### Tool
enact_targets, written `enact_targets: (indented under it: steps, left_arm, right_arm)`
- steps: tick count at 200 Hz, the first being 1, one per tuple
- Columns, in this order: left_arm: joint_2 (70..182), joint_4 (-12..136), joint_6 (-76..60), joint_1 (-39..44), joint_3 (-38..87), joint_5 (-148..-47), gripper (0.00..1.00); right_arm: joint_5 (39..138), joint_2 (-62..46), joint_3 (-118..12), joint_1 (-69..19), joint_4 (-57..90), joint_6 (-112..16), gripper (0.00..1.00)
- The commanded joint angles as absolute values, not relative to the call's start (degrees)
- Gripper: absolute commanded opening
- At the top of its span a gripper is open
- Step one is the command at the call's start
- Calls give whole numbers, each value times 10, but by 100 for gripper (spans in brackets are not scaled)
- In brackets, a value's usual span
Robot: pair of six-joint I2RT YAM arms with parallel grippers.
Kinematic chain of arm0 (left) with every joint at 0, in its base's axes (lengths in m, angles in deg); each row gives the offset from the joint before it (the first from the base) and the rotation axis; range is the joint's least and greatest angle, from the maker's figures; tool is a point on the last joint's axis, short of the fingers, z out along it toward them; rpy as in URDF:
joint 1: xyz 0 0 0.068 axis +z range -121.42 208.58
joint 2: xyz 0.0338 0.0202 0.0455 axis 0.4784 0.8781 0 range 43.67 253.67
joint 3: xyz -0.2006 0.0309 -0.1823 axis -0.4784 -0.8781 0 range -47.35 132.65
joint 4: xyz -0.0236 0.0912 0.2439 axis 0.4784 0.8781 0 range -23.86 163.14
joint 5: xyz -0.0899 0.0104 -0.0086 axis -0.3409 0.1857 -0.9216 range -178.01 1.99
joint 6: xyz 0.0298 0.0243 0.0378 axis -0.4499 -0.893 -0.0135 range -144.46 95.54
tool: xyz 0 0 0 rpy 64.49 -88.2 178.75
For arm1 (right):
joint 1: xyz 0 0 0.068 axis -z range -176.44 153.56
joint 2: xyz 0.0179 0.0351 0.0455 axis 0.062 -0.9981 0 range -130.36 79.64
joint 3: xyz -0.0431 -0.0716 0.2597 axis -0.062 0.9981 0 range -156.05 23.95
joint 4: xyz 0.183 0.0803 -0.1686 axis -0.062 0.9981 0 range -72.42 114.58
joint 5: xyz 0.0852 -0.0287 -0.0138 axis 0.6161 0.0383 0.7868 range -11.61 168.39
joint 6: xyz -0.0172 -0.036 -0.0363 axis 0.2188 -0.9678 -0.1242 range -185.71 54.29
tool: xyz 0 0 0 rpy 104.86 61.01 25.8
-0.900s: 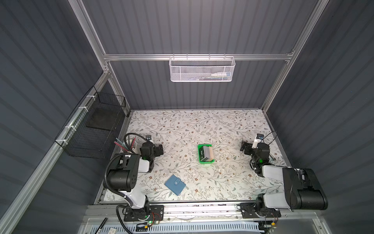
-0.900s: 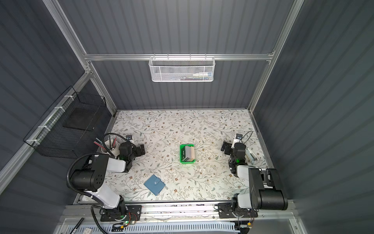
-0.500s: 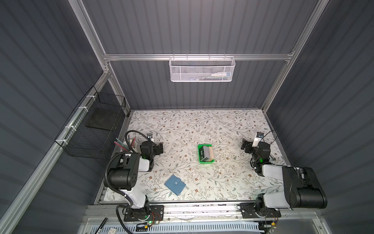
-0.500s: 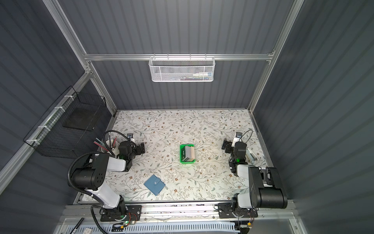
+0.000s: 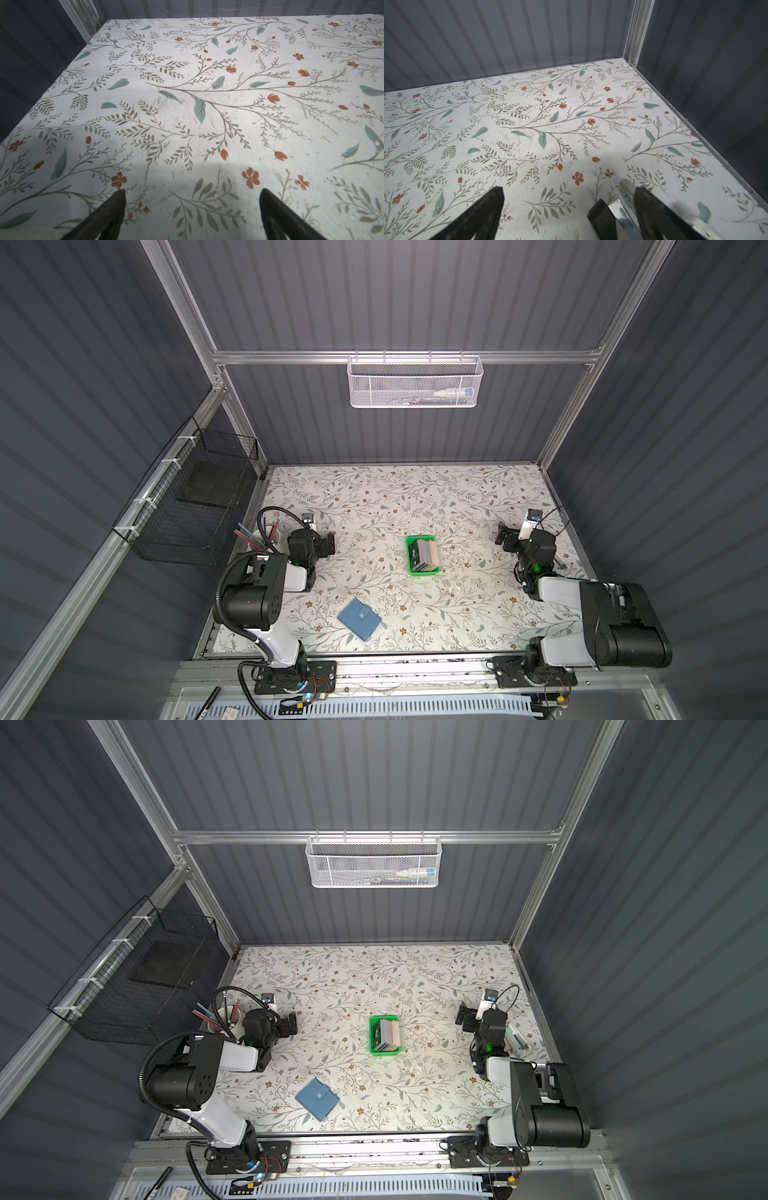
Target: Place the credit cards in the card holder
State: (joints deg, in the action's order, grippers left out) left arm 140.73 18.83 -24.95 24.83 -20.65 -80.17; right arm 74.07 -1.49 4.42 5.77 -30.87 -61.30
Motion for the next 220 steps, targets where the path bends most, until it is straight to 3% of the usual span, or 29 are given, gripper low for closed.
enact_targets:
  steps: [1,111,162,201,220]
  left_arm:
    - [1415,171,-261,252,-195,-806,100]
    - [1395,196,-256,251,-187,-793,100]
    - [1283,385,-214,247,-136,-794,100]
    - [1208,500,-157,223,-87,-834,100]
    - [1179,561,-134,201,-64,-845,100]
  right_arm:
    - [736,-19,36,61,-320,-620,99]
    - [731,-13,38,61,-325,-620,99]
    - [700,96,-19,51,-129,-596,99]
    - [680,142,-94,32,45,-469,99]
    - [729,152,-104,24,79,-432,99]
